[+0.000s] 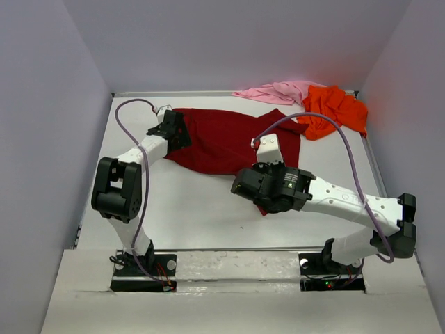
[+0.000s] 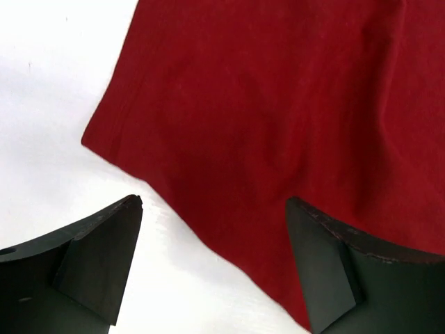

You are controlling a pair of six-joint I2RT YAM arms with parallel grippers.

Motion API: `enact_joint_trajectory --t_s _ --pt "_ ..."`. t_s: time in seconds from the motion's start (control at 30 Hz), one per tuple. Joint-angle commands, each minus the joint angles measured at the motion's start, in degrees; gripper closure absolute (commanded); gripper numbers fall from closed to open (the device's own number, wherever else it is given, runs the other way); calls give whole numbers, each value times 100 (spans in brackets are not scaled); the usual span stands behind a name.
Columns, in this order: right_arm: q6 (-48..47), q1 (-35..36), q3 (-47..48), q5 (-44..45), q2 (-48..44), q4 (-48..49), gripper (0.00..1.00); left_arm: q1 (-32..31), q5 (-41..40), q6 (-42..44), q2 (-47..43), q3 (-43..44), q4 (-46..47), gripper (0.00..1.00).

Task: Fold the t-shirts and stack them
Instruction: Flatten out the crumpled T-shirt at the center of the board.

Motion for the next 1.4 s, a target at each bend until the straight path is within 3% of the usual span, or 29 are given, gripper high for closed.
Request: enact_joint_trajectory --t_s 0.0,0.63,0.8,0.93,1.07,1.13,1.2,1.37 --pt "-171 12 -111 82 -441 407 100 30 -377 -23 253 479 -225 7" --pt "-232 12 -392 73 -1030 626 100 100 -597 153 736 541 -674 8" --pt "-338 12 -524 38 -1434 662 100 118 -483 197 965 603 -771 16" --pt "-391 12 -550 -6 -1864 679 100 118 -317 284 1062 516 -753 27" --pt "-653 12 -559 -50 -2190 854 100 118 -246 329 1159 489 -797 47" --pt "-698 12 -594 -76 -2304 890 100 118 -80 381 1072 384 -710 68" --pt "-716 12 -656 -76 -2331 890 100 109 62 373 975 322 -701 97" --pt "-699 12 -700 -50 -2305 864 100 -171 10 355 141 -161 -648 100"
